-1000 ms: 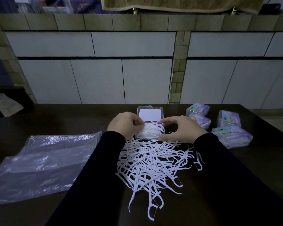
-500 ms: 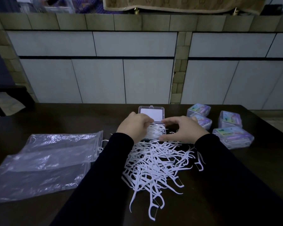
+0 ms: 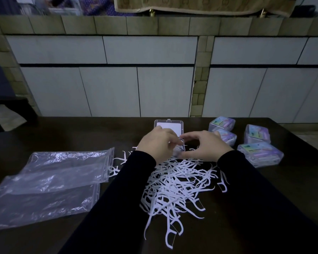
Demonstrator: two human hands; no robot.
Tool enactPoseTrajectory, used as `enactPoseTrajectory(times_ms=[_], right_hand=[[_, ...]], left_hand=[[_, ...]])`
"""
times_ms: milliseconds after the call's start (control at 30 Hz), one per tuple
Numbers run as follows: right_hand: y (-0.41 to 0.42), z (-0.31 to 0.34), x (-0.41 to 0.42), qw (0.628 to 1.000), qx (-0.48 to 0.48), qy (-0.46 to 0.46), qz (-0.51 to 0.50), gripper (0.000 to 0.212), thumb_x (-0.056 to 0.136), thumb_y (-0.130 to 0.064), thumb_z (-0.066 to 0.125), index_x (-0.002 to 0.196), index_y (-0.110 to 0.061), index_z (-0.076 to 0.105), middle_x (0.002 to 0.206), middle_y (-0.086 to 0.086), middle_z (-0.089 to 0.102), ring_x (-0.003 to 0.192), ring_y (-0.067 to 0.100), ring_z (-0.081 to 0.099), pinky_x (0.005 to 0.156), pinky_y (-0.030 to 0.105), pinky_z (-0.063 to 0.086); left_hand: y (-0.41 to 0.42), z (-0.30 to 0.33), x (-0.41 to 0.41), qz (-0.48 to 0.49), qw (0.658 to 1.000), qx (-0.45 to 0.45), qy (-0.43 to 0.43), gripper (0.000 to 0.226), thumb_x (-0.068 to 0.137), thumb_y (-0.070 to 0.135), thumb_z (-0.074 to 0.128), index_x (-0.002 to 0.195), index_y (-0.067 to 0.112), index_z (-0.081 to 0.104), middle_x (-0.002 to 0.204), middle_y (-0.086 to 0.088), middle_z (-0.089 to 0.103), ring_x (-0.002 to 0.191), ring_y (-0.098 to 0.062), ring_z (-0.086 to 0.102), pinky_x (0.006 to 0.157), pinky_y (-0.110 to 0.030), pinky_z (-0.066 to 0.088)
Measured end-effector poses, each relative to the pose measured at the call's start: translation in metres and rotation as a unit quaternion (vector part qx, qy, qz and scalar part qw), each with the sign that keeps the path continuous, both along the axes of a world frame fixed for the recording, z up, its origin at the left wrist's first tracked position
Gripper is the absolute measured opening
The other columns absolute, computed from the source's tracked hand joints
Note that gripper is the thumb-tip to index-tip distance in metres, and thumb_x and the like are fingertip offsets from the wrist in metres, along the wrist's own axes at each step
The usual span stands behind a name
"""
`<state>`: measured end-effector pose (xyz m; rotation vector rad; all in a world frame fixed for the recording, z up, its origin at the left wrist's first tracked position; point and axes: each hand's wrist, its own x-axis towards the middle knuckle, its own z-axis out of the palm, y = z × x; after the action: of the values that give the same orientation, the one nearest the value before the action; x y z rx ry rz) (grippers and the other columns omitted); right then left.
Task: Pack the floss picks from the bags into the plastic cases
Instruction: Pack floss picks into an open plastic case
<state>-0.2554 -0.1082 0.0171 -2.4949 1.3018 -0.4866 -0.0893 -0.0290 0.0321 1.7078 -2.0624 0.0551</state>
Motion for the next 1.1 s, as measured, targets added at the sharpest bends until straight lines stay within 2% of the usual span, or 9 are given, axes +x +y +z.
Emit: enactPoseTrajectory(times_ms=[67,233,567,733,833,967,1100], right_hand=[[0.000,0.000,0.000,1.000,0.004,-0.004,0.001,0.076,0.062,-0.076,0.067,0.129,-0.043,0.053,0.117,-0.025,0.063,0.117,0.006,0.050,0.105,0.043,0.028],[0.002,0.002,-0.001,1.000,-0.002,0.005,-0.005,0.077,0.063,-0.075,0.068,0.131,-0.043,0.051,0.119,-0.024,0.063,0.119,0.008,0.049,0.105,0.042,0.028],[0.001,0.002,0.000,1.000,-0.001,0.012,-0.012,0.079,0.061,-0.079,0.066,0.131,-0.044,0.051,0.118,-0.025,0.062,0.120,0.008,0.048,0.106,0.043,0.026],[0.001,0.002,0.001,1.000,-0.001,0.019,-0.015,0.078,0.061,-0.080,0.065,0.130,-0.045,0.051,0.117,-0.026,0.063,0.119,0.008,0.049,0.105,0.044,0.024],[0.002,0.002,0.000,1.000,-0.002,0.017,-0.014,0.077,0.062,-0.078,0.066,0.130,-0.044,0.051,0.117,-0.026,0.063,0.119,0.008,0.049,0.104,0.044,0.024],[0.002,0.003,0.000,1.000,-0.003,0.018,-0.013,0.078,0.063,-0.078,0.065,0.131,-0.044,0.051,0.117,-0.026,0.063,0.120,0.008,0.048,0.103,0.043,0.024],[0.003,0.004,0.001,1.000,-0.004,0.020,-0.015,0.078,0.062,-0.079,0.064,0.131,-0.044,0.051,0.118,-0.026,0.063,0.120,0.008,0.048,0.101,0.043,0.024]], left_hand=[[-0.002,-0.004,0.001,0.009,1.000,0.001,-0.010,0.028,0.097,0.020,0.053,0.113,0.035,0.070,0.119,0.015,0.064,0.109,-0.012,0.046,0.092,-0.030,0.044],[-0.006,-0.008,0.015,0.050,0.999,-0.001,0.007,0.029,0.094,0.021,0.052,0.103,0.039,0.073,0.113,0.014,0.067,0.095,-0.007,0.047,0.085,-0.022,0.044],[0.004,0.005,0.013,0.094,0.995,0.018,0.007,0.028,0.094,0.021,0.052,0.104,0.038,0.072,0.103,0.003,0.052,0.094,-0.015,0.056,0.088,-0.025,0.046],[0.005,0.007,0.026,0.097,0.993,0.008,0.066,0.025,0.092,0.021,0.055,0.100,0.037,0.073,0.104,0.007,0.065,0.092,-0.012,0.059,0.089,-0.031,0.051],[0.010,0.011,0.046,0.122,0.986,0.005,0.113,0.011,0.088,0.028,0.063,0.094,0.032,0.072,0.093,0.014,0.068,0.090,-0.007,0.060,0.083,-0.027,0.049],[0.012,0.007,0.052,0.133,0.980,0.089,0.120,0.003,0.088,0.033,0.065,0.088,0.032,0.069,0.085,0.013,0.066,0.080,-0.002,0.057,0.069,-0.019,0.042],[0.008,0.004,0.045,0.148,0.980,0.080,0.108,0.006,0.087,0.033,0.065,0.087,0.030,0.070,0.082,0.012,0.066,0.079,-0.007,0.058,0.071,-0.025,0.048]])
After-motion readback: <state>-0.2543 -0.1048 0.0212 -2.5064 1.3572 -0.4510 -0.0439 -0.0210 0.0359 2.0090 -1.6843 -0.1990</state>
